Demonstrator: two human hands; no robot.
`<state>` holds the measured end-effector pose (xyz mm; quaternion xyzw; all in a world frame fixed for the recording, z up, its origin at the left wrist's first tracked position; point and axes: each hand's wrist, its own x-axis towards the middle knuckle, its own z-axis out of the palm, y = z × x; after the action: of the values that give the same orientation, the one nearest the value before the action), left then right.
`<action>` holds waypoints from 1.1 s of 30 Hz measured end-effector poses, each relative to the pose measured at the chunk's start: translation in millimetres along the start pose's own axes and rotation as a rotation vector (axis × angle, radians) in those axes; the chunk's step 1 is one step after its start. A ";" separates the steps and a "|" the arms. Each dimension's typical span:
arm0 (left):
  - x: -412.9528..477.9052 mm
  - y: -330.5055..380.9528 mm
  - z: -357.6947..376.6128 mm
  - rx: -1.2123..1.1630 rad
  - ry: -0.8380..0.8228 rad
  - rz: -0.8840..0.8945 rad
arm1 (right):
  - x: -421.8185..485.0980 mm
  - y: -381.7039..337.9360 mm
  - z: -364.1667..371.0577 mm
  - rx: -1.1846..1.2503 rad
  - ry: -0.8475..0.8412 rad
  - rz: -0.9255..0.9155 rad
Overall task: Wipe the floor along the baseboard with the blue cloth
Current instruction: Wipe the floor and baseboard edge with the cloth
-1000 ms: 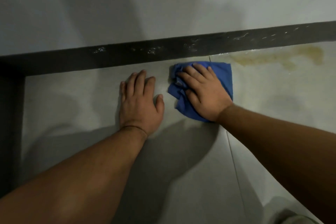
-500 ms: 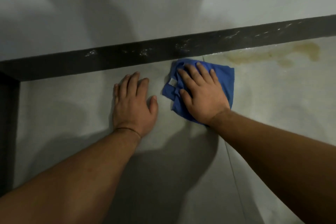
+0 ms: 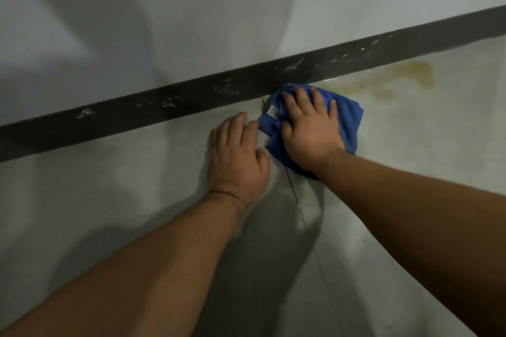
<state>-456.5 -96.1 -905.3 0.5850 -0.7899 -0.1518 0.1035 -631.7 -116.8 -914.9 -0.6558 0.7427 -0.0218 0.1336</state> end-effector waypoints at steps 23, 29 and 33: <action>5.0 3.1 14.6 0.132 -0.008 -0.031 | -17.1 45.5 -3.3 -0.029 0.063 -0.193; 6.5 1.6 17.2 0.153 0.003 -0.023 | 9.5 13.8 -3.3 -0.012 0.113 -0.006; 7.4 1.4 17.5 0.133 0.008 -0.015 | 8.1 0.9 0.5 -0.031 0.052 -0.179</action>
<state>-466.0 -100.7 -921.3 0.5971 -0.7934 -0.0972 0.0665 -633.3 -124.5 -917.0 -0.7209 0.6844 -0.0392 0.1017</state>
